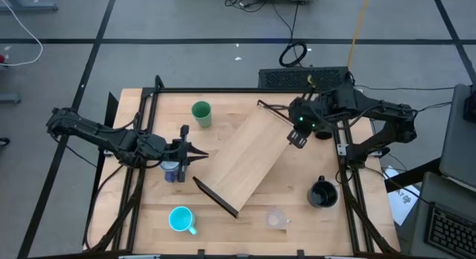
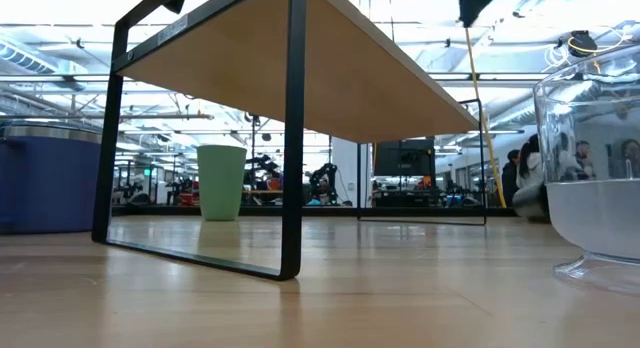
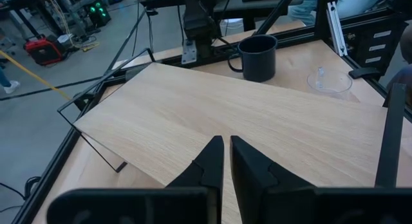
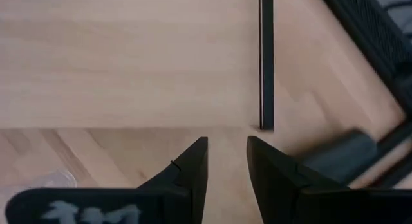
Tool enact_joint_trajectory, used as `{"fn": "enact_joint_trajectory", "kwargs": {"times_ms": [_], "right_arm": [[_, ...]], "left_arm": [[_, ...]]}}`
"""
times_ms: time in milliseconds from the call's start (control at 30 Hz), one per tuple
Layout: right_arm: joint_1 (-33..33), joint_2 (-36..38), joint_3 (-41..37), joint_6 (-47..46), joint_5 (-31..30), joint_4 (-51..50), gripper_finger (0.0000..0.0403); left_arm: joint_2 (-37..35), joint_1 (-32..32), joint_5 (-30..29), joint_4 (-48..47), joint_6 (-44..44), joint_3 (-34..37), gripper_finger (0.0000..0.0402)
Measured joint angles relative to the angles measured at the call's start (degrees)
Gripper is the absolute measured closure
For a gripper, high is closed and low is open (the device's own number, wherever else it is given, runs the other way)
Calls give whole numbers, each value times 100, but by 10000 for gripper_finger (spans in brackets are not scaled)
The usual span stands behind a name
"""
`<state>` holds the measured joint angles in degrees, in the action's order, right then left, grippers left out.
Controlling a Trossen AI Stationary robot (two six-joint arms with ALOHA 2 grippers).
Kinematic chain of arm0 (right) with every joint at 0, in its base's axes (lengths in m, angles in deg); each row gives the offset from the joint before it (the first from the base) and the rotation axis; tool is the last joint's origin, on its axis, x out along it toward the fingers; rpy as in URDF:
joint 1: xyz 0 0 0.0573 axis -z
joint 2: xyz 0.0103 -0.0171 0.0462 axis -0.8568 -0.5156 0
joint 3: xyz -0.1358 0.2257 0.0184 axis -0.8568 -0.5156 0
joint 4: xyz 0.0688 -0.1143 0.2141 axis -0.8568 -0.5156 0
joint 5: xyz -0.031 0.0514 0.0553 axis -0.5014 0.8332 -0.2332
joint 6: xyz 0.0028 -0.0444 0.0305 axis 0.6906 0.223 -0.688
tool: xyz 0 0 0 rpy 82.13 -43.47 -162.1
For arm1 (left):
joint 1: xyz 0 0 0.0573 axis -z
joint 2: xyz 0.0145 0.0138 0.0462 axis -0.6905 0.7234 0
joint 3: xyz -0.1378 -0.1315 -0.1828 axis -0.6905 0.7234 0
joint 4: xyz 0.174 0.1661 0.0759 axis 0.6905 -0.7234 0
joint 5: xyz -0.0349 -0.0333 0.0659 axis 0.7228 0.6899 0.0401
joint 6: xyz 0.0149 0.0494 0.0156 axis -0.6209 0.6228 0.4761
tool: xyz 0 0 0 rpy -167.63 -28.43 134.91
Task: Stack small to large cups/mugs on shelf
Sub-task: Put the black cup on the shelf
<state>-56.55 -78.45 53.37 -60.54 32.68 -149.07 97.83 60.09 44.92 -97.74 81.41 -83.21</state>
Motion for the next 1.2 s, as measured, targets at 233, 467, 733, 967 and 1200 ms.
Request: {"fn": "enact_joint_trajectory", "kwargs": {"times_ms": [233,467,733,967,1200], "right_arm": [[9,97,-1260,-336,-10,-12,305],[-35,362,-1954,-576,-13,-9,305],[-358,1197,-2351,-1108,-333,75,305],[-583,1713,-3030,-1637,-618,142,305],[-592,2014,-4000,-1776,-720,568,270]], "left_arm": [[0,0,0,5,-7,0,371],[-1,0,0,5,-10,0,371],[0,0,0,7,-5,0,371],[0,-6,0,30,-3,0,371],[-2,-9,0,73,-7,0,371]]}}
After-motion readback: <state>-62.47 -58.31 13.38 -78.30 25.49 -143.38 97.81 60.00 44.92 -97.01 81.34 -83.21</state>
